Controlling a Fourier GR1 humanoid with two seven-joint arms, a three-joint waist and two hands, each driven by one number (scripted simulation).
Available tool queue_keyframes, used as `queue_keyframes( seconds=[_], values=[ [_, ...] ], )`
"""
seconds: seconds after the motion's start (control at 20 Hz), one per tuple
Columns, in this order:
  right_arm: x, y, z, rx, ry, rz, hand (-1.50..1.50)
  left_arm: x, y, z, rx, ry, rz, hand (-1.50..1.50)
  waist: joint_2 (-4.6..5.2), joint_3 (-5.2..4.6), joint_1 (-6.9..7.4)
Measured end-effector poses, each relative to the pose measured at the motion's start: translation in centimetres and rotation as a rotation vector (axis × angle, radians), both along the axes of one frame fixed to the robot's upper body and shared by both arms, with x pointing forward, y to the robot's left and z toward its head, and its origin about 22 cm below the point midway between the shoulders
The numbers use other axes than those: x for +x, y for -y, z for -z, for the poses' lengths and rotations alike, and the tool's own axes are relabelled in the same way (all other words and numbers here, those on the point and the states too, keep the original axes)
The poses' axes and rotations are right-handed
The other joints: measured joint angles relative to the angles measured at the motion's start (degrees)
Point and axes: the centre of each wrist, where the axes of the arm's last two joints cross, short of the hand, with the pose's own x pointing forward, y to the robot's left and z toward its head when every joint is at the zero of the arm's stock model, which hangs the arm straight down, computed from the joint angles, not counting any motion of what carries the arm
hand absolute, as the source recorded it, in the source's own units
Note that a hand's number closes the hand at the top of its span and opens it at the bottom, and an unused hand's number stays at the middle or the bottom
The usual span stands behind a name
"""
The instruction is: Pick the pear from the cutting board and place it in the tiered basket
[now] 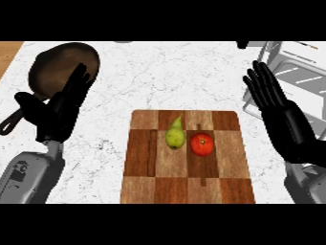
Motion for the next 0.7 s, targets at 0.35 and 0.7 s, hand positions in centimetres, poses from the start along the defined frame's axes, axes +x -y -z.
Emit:
queue_keyframes(
  seconds=[0.35, 0.7],
  values=[
    [2.5, -7.6, 1.4, -0.115, -0.102, 0.102, 1.50, -1.6, -3.2, 1.4, 0.070, -0.036, -0.011, 0.00, 0.39, -0.81, 1.90],
    [3.1, -9.4, 8.0, -0.228, -0.354, 0.597, -1.50, -2.9, -3.8, 2.6, 0.067, -0.105, 0.002, 0.00, 0.35, -0.66, 1.88]
  ],
)
